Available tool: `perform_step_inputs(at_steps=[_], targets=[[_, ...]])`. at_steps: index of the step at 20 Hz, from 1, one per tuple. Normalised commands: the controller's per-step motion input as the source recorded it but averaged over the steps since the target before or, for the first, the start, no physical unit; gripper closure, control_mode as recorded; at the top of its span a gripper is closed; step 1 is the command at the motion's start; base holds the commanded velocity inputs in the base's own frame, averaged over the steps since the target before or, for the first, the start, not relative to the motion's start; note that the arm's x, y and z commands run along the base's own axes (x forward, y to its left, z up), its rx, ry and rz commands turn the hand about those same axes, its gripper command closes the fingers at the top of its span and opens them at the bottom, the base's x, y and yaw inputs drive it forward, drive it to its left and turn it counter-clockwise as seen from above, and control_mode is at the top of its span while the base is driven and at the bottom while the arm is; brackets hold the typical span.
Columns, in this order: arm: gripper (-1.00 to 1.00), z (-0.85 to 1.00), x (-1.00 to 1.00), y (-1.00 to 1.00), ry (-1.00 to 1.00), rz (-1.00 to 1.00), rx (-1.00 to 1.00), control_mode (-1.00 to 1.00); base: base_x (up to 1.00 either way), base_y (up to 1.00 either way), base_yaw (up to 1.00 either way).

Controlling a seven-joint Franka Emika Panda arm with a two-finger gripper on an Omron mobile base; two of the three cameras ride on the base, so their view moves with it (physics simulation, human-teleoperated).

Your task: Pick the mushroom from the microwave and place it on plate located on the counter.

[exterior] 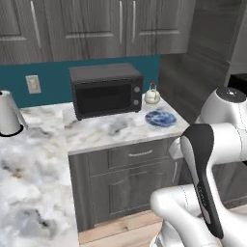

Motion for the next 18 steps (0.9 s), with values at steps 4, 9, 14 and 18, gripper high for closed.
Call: perform_step_inputs(at_steps=[4, 9, 14, 18], targets=[[1.00, 0.00, 0.00, 0.00, 0.00, 0.00, 0.00, 1.00, 0.90, -0.03, -0.24], [1.00, 0.00, 0.00, 0.00, 0.00, 0.00, 0.00, 1.00, 0.97, -0.05, -0.01], [1.00, 0.00, 0.00, 0.00, 0.00, 0.00, 0.00, 1.00, 0.75, -0.36, 0.00], [1.00, 0.00, 0.00, 0.00, 0.00, 0.00, 0.00, 1.00, 0.37, -0.48, 0.01]])
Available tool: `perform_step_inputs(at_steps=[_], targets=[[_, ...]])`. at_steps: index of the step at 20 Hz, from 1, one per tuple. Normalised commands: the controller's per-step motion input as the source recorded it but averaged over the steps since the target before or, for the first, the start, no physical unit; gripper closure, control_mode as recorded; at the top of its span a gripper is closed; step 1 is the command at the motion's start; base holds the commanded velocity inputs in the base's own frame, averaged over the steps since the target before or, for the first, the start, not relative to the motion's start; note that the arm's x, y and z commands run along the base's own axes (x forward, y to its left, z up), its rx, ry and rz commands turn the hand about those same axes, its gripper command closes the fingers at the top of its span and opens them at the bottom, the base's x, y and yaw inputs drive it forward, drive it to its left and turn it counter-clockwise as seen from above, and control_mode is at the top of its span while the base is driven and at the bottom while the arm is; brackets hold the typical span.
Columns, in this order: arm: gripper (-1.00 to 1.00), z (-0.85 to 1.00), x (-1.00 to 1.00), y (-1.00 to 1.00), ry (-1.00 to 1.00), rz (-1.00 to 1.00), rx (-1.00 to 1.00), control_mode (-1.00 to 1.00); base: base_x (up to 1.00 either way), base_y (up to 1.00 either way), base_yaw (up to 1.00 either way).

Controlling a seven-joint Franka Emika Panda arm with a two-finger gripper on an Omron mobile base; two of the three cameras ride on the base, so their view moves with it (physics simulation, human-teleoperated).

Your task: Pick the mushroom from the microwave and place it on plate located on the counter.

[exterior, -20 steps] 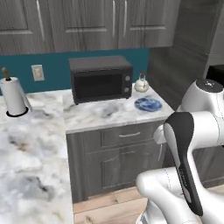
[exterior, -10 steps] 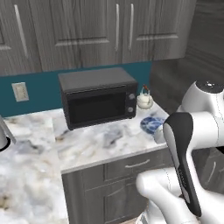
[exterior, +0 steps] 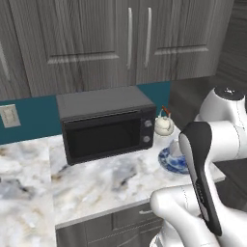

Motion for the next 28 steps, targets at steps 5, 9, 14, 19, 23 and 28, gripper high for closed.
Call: perform_step_inputs(at_steps=[5, 9, 14, 19, 23, 28], targets=[[1.00, -0.32, 0.57, -0.70, 0.00, 0.06, 0.12, -1.00, 0.00, 0.00, 0.00], [1.00, -0.52, 1.00, -0.58, 0.00, 0.04, 0.11, -1.00, 0.00, 0.00, 0.00], [1.00, -0.68, 0.99, -0.18, 0.00, 0.00, 0.03, -1.00, 0.00, 0.00, 0.00], [1.00, -0.76, 0.79, -0.05, 0.04, -0.02, 0.00, -1.00, 0.00, 0.00, 0.00], [1.00, -0.66, 0.59, -0.08, 0.11, -0.02, 0.00, -1.00, 0.00, 0.00, 0.00], [1.00, -0.37, 0.30, -0.21, 0.04, 0.00, 0.00, -1.00, 0.00, 0.00, 0.00]])
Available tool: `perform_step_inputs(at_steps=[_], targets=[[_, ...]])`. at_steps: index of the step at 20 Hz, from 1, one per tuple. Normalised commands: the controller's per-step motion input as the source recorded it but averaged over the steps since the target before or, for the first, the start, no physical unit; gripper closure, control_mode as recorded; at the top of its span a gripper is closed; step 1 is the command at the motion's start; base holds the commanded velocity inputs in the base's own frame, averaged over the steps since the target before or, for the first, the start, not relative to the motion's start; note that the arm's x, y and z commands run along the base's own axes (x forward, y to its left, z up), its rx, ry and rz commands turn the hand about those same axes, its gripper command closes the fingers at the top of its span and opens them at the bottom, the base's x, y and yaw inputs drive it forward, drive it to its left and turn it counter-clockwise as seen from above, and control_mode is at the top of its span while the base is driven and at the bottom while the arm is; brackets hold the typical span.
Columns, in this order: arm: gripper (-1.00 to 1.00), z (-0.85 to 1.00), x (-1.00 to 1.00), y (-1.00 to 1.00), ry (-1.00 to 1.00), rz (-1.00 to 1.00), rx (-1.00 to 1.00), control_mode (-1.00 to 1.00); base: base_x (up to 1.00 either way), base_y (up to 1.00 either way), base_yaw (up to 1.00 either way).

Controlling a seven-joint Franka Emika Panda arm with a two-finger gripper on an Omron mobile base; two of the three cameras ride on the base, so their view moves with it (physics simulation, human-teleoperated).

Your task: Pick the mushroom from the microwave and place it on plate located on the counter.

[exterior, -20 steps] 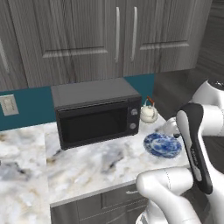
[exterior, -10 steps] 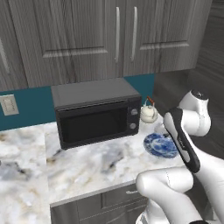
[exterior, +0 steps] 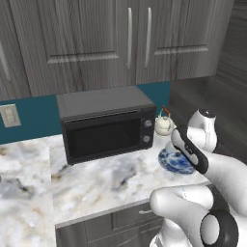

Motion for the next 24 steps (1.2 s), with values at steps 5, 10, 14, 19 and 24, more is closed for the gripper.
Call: perform_step_inputs(at_steps=[5, 10, 14, 19, 24], targets=[[1.00, -0.28, 0.38, -0.15, 0.08, 0.00, 0.00, -1.00, 0.00, 0.00, 0.00], [1.00, -0.32, 0.36, -0.07, 0.09, 0.00, 0.00, -1.00, 0.00, 0.00, 0.00], [1.00, -0.29, 0.21, -0.03, 0.08, 0.00, 0.00, -1.00, 0.00, 0.00, 0.00], [1.00, -0.27, 0.22, -0.02, 0.06, 0.00, 0.00, -1.00, 0.00, 0.00, 0.00], [-1.00, -0.04, 0.03, 0.00, 0.03, 0.00, 0.00, -1.00, 0.00, 0.00, 0.00]])
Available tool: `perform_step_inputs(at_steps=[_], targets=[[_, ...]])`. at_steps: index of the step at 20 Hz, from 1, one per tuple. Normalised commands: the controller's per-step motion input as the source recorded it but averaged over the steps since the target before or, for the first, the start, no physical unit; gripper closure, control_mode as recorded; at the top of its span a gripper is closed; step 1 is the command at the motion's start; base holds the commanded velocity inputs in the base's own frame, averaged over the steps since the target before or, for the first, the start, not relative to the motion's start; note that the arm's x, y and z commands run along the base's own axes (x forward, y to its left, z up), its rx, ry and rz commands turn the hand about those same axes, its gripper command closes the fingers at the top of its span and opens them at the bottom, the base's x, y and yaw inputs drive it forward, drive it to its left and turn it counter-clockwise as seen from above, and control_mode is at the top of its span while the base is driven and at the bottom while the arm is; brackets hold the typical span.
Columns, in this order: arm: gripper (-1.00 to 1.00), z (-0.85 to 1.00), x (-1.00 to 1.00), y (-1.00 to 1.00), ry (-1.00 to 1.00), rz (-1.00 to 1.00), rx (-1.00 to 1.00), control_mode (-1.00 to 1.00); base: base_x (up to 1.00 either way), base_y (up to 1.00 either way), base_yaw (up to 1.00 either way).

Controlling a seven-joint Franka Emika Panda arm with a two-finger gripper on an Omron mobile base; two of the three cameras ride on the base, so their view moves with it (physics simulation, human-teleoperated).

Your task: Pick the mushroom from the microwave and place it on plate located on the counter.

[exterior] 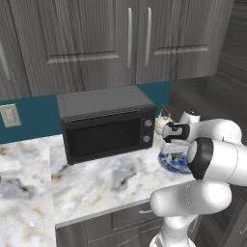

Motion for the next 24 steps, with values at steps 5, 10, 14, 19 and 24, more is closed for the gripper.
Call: perform_step_inputs(at_steps=[5, 10, 14, 19, 24], targets=[[-1.00, 0.00, 0.00, 0.00, 0.00, 0.00, 0.00, -1.00, 0.00, 0.00, 0.00], [-1.00, 0.09, -0.11, 0.00, -0.02, 0.00, 0.00, -1.00, 0.00, 0.00, 0.00], [-1.00, 0.47, -0.59, 0.06, -0.10, -0.04, 0.00, -1.00, 0.00, 0.00, 0.00], [-1.00, 0.75, -0.70, 0.44, -0.12, -0.04, -0.05, -1.00, 0.00, 0.00, 0.00], [-1.00, 0.64, -0.76, 0.86, -0.06, -0.01, -0.07, -1.00, 0.00, 0.00, 0.00]])
